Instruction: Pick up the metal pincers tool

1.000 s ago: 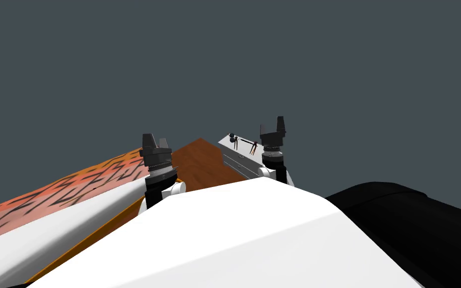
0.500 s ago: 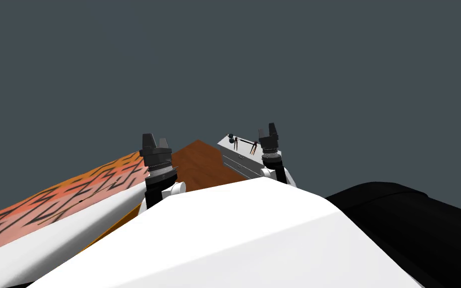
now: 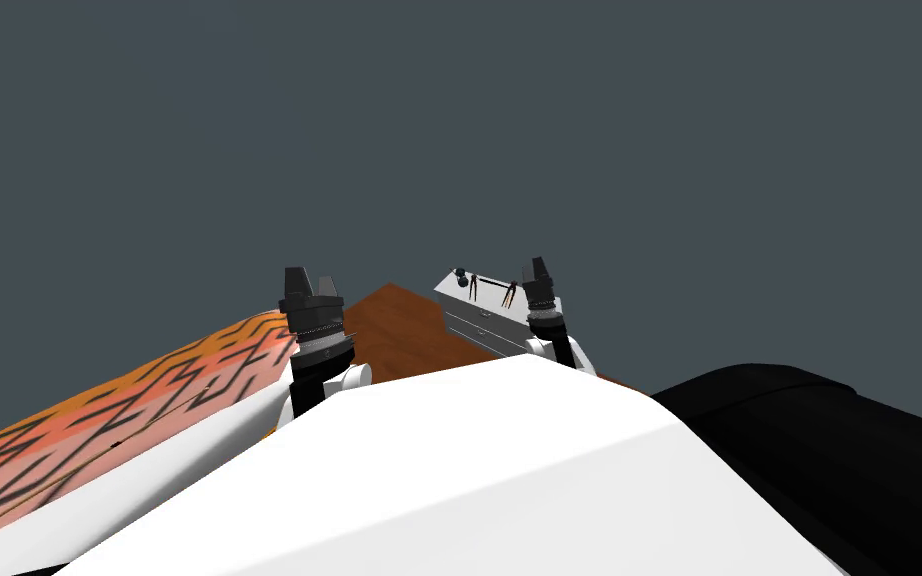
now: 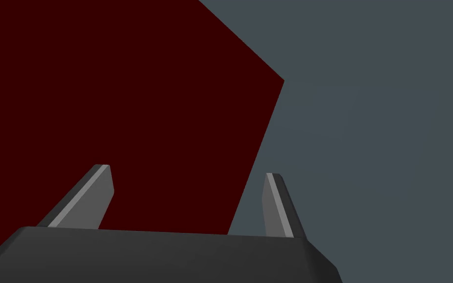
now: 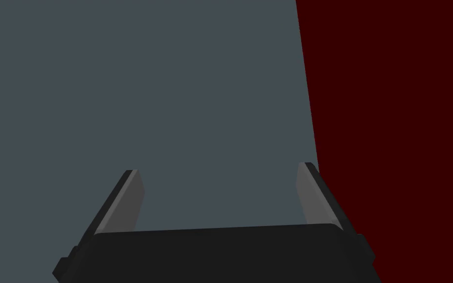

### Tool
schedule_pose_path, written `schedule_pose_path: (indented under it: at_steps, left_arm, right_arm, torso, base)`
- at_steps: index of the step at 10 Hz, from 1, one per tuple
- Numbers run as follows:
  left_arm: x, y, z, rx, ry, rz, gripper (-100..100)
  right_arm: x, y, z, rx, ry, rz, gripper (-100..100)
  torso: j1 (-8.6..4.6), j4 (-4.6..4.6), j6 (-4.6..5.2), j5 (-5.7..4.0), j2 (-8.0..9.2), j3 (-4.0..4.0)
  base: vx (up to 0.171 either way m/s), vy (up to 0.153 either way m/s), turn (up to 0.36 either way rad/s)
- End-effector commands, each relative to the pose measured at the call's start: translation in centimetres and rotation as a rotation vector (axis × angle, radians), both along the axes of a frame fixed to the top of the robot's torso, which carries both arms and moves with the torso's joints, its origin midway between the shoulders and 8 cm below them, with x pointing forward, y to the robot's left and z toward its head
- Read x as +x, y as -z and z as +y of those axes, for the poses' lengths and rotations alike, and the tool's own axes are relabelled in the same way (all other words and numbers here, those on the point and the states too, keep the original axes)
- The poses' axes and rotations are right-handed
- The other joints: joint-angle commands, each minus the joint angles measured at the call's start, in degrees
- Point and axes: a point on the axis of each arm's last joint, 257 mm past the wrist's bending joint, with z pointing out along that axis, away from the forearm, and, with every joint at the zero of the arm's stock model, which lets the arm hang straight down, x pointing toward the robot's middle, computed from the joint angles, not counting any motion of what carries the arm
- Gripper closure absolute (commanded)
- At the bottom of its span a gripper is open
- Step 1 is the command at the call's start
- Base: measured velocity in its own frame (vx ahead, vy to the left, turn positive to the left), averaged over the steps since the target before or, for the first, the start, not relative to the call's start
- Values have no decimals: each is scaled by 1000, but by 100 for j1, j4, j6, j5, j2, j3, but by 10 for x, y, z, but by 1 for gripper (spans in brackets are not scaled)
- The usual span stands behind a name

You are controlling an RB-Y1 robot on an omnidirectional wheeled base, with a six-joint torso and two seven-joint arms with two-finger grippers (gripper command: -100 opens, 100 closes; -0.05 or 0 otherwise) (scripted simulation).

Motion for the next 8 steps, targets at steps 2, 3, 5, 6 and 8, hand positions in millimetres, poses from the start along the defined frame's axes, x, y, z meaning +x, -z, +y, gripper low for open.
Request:
schedule_pose_path:
  at_steps: [2, 3, 5, 6, 8]
  left_arm:
    - [0, 0, 0, 0, 0, 0, 0]
    - [0, 0, 0, 0, 0, 0, 0]
    - [0, 0, 0, 0, 0, 0, 0]
    - [0, 0, 0, 0, 0, 0, 0]
    - [0, 0, 0, 0, 0, 0, 0]
  right_arm:
    - [5, 24, -20, -63, 83, 30, -100]
    - [6, 34, -30, -87, 119, 44, -100]
    - [8, 46, -40, -122, 167, 62, -100]
    - [8, 53, -49, -144, 199, 70, -100]
    - [10, 70, -61, -182, 249, 100, -100]
  torso:
    - [-8, 0, 2, -3, 1, 0]
    - [-4, -1, 2, -2, -5, -2]
    - [1, -2, 0, 0, -8, -4]
    - [-2, -1, 2, -1, -4, -3]
    - [-1, -1, -1, 0, -4, -2]
  base:
    - [38, 95, -151]
    - [61, 127, -235]
    - [41, 112, -94]
    - [34, 149, -172]
    - [44, 94, -111]
